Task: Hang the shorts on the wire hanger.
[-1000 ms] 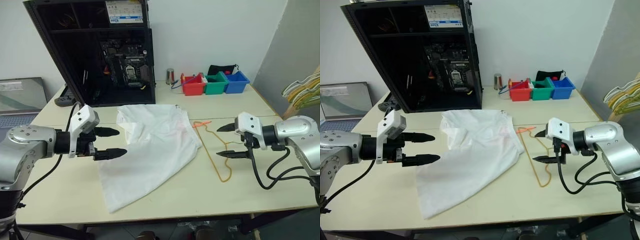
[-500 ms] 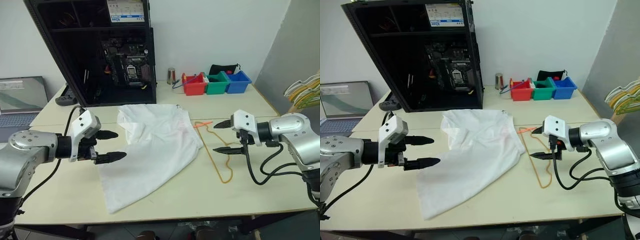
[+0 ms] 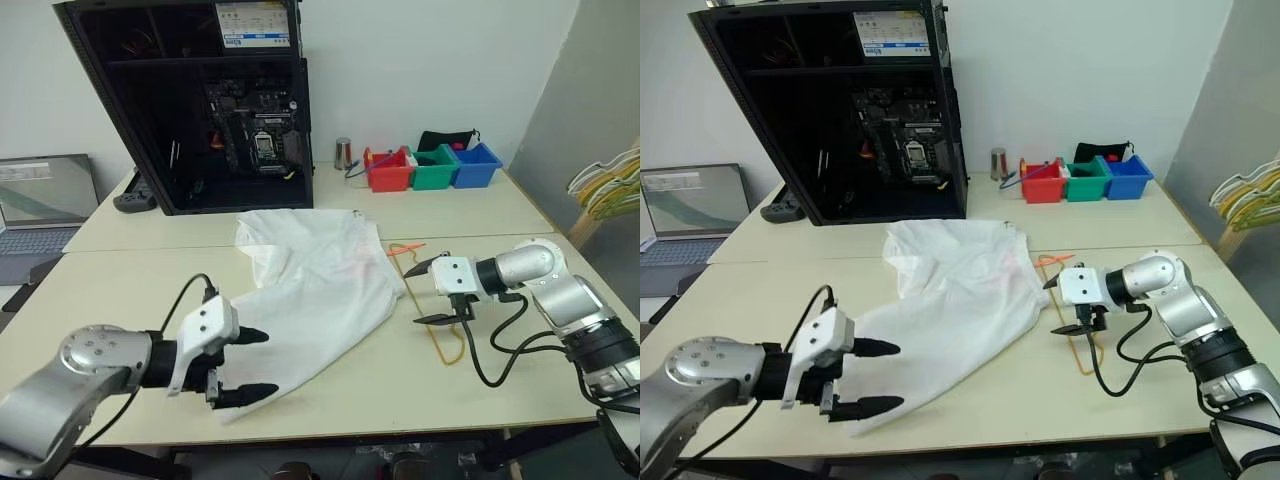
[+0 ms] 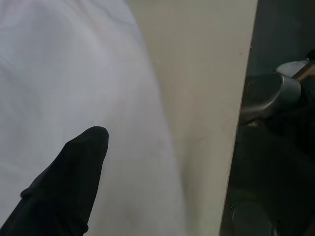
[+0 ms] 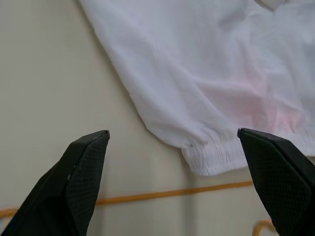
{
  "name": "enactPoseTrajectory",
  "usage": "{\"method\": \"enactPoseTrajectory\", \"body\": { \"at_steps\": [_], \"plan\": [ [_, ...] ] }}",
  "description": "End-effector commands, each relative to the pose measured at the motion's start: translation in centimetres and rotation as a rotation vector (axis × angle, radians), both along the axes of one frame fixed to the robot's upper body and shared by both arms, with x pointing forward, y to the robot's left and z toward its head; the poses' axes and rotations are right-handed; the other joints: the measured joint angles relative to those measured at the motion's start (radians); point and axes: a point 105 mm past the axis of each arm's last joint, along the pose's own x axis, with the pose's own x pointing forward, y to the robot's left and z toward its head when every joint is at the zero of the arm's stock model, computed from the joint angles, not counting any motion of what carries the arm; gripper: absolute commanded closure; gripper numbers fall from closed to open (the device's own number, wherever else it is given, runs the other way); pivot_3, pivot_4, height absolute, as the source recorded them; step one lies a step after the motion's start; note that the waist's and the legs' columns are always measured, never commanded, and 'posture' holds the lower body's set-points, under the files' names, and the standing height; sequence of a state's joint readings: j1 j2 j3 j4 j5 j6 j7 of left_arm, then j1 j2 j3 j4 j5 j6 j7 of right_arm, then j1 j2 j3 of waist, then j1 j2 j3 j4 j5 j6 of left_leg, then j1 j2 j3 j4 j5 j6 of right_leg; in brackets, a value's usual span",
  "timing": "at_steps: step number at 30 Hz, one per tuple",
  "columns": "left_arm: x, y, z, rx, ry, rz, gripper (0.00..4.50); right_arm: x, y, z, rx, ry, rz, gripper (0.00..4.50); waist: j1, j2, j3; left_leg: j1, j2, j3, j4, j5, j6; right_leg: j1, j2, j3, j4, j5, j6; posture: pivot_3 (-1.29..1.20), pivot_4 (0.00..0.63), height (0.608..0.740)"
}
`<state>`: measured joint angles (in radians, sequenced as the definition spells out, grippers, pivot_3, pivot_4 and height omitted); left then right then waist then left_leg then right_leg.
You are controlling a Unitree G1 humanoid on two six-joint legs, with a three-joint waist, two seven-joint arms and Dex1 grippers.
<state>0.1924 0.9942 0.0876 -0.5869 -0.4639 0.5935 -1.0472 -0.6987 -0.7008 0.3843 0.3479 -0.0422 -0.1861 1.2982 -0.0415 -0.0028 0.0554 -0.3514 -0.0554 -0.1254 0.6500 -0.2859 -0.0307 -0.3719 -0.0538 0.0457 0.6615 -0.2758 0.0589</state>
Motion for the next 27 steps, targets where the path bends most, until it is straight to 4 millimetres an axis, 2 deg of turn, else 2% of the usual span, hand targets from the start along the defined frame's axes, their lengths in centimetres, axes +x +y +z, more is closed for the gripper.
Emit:
{"method": "enactPoseTrajectory", "body": {
  "at_steps": [1, 6, 10, 13, 18, 20, 21, 27],
  "plan": [
    [0.0, -0.1, -1.4, 0.079, -0.096, -0.028, 0.00, 1.5, 0.6, -0.2, -0.058, -0.077, 0.052, 0.08, 0.001, -0.001, 0.000, 0.002, 0.000, 0.000, -0.001, 0.000, 0.000, 0.001, 0.000, 0.000, 0.000, 0.000, 0.000, -0.03, 0.000, 0.740],
    [-0.4, 0.4, -3.0, 0.111, -0.094, -0.015, 0.00, 2.7, 1.5, -1.0, -0.093, -0.095, 0.088, 0.08, 0.000, -0.001, 0.000, 0.006, 0.001, 0.000, -0.003, 0.000, 0.000, 0.003, 0.001, 0.000, 0.001, -0.001, -0.002, -0.03, 0.000, 0.740],
    [-1.1, 1.3, -4.9, 0.187, -0.088, -0.019, 0.00, 3.6, 1.6, -2.4, -0.182, -0.099, 0.109, 0.08, 0.000, 0.000, -0.001, 0.006, 0.001, 0.000, -0.004, 0.000, 0.000, 0.002, 0.001, 0.000, 0.001, -0.001, -0.003, 0.00, 0.000, 0.740],
    [-2.1, 1.6, -5.5, 0.151, -0.013, 0.016, 0.00, 4.1, 1.7, -3.0, -0.243, -0.136, 0.135, 0.08, 0.000, 0.000, 0.000, 0.005, 0.001, 0.000, -0.005, 0.000, 0.000, 0.000, 0.001, 0.001, 0.002, -0.001, -0.003, 0.01, 0.000, 0.740],
    [-1.9, 2.6, -6.2, 0.205, -0.034, 0.016, 0.00, 4.4, 2.8, -3.2, -0.226, -0.107, 0.125, 0.08, 0.001, 0.000, -0.001, 0.006, 0.001, -0.001, -0.005, 0.000, 0.000, 0.000, 0.001, 0.000, 0.003, -0.001, -0.004, 0.03, 0.000, 0.740],
    [-1.7, 2.8, -6.2, 0.202, -0.032, 0.024, 0.37, 4.6, 3.0, -3.2, -0.227, -0.104, 0.118, 0.44, 0.001, 0.001, -0.001, 0.006, 0.001, -0.002, -0.005, 0.000, 0.000, 0.001, 0.001, -0.001, 0.003, -0.001, -0.004, 0.03, 0.000, 0.740],
    [-1.7, 2.8, -6.2, 0.201, -0.032, 0.022, 0.39, 4.6, 3.0, -3.3, -0.230, -0.102, 0.115, 0.45, 0.002, 0.001, -0.001, 0.006, 0.001, -0.003, -0.005, 0.000, 0.000, 0.000, 0.001, -0.001, 0.003, -0.001, -0.004, 0.03, 0.000, 0.740],
    [-1.4, 3.0, -6.1, 0.202, -0.035, 0.018, 1.79, 4.8, 2.8, -3.3, -0.237, -0.102, 0.111, 2.11, 0.005, 0.002, -0.001, 0.008, 0.000, -0.005, -0.005, 0.001, 0.001, 0.000, 0.004, -0.001, 0.004, 0.000, -0.006, 0.03, 0.000, 0.740]
  ]
}}
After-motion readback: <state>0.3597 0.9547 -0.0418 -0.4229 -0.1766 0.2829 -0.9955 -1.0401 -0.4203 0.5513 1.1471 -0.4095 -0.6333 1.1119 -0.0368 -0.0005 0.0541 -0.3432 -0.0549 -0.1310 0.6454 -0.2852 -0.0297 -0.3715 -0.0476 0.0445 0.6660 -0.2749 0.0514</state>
